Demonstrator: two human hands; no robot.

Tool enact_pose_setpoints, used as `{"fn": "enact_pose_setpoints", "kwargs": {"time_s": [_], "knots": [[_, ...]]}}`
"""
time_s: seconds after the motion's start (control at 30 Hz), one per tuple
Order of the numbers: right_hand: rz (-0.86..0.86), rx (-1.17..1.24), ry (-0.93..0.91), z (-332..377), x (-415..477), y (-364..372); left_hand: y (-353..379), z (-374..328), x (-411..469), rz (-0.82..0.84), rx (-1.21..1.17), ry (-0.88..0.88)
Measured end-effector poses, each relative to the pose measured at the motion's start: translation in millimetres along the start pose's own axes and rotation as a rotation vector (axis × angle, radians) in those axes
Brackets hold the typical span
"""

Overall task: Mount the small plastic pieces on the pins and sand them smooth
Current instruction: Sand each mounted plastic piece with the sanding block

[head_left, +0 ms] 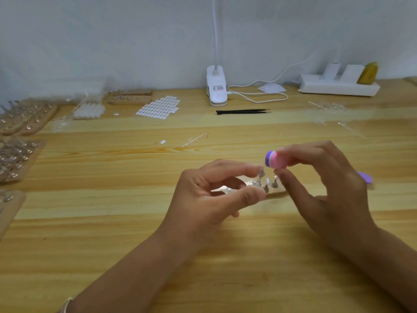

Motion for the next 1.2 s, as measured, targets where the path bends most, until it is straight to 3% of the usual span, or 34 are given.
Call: {"fn": "enact_pose_setpoints", "kwargs": {"time_s": [0.17,0.33,0.53,0.9,1.03,1.2], "knots": [[0.000,0.028,-0.073,15.5,-4.0,6.0,7.1,3.6,1.2,0.012,-0.043,-0.031],[-0.080,0.128,0.167,-14.7,-1.4,-6.8,4.1,1.3,1.1,0.027,-0.116,-0.011],[0.024,0.133,0.139,-11.9,-3.5,5.2,3.6,3.6,1.6,0.021,-0.116,-0.029],[0.099,0.669,0.566,-28.7,-13.8,15.5,-3.0,4.8,1.5,-0.063,0.059,0.013],[0.275,0.546,0.502,-16.3,-15.1,28.2,0.4,-2.3,-1.5,-0.081,0.225,0.063],[0.243,0.425,0.518,-12.9,-15.7,31.2,4.2,-21.7,-7.1,-0.140,0.476,0.248]]}}
Point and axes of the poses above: each hand's wrist, its own x-axis towards the middle knuckle, its own y-axis out of the palm, z = x × y, the point moved 8 cm from there along x, towards the middle knuckle, and after that the axes turned 7 degrees about x, right-handed, at the moved point
